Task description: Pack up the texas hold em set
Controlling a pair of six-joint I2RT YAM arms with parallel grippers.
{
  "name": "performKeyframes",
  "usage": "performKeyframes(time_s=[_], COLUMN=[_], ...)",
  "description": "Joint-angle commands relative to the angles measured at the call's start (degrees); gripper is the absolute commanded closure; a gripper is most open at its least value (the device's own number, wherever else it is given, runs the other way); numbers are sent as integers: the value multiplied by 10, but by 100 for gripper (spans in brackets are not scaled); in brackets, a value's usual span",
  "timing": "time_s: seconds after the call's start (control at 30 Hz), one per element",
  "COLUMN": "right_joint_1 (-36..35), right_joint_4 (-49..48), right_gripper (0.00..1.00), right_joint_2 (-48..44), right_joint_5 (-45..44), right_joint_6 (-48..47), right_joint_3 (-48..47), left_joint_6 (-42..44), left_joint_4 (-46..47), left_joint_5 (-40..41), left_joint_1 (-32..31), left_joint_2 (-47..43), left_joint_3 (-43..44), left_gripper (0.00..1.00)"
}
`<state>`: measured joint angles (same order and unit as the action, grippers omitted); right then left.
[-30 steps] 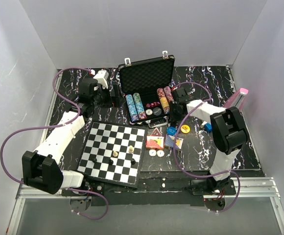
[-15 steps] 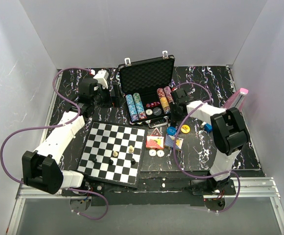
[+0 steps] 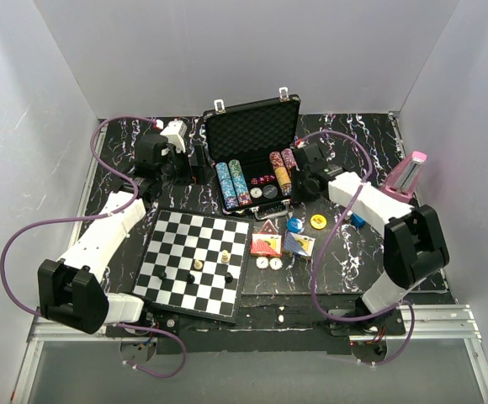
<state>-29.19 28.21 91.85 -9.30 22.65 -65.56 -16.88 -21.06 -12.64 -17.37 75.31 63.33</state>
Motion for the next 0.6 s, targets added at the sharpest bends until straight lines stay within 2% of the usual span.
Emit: performKeyframes(time_s=[0.0, 0.27, 0.57], right_joint_1=[-18, -59, -72], right_joint_4=[2, 1, 7], right_gripper=[99, 99, 99], right_joint_2=[48, 199, 319], right_joint_5=[6, 9, 11], right_joint_6=[13, 29, 34], right_joint_3=[-100, -285, -402], left_joint_6=[5, 4, 4], left_joint_4=[-3, -1, -1], left_joint_5=[-2, -3, -5], left_joint_1=[1, 2, 2], left_joint_2=[-17, -17, -17], left_joint_3=[-3, -5, -5], left_gripper=[2, 2, 2])
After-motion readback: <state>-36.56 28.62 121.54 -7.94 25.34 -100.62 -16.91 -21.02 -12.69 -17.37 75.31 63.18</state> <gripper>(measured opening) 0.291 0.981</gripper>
